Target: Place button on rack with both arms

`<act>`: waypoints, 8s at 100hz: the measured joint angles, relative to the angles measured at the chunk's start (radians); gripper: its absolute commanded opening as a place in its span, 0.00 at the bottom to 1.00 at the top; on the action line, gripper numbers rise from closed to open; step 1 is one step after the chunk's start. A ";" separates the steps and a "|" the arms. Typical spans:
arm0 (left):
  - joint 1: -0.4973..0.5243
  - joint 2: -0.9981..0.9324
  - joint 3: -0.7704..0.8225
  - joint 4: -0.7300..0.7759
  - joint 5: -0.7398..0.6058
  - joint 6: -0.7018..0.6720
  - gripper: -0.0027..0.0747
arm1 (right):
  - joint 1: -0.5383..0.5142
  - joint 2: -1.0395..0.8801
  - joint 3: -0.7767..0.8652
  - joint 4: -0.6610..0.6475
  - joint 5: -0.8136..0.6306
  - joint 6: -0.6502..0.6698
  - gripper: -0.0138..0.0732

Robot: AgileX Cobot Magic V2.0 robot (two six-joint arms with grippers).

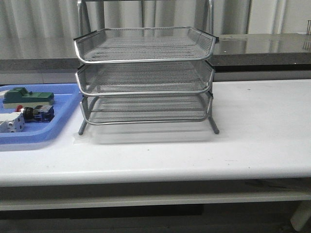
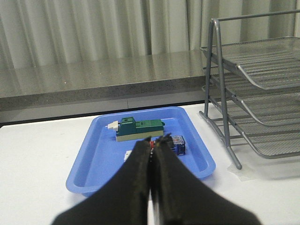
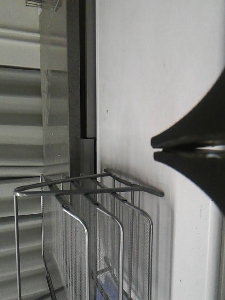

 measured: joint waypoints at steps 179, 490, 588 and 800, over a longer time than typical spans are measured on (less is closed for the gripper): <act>0.000 0.000 0.000 0.000 0.000 0.000 0.01 | 0.000 0.946 -0.699 0.425 0.602 0.000 0.10; 0.000 0.000 0.000 0.000 0.000 0.000 0.01 | 0.088 1.864 -1.205 1.043 0.395 -0.229 0.13; 0.000 0.000 0.000 0.000 0.000 0.000 0.01 | 0.094 1.565 -0.861 0.950 0.471 -0.229 0.13; 0.000 0.000 0.000 0.000 0.000 0.000 0.01 | 0.091 0.594 -0.837 -0.183 1.014 0.272 0.16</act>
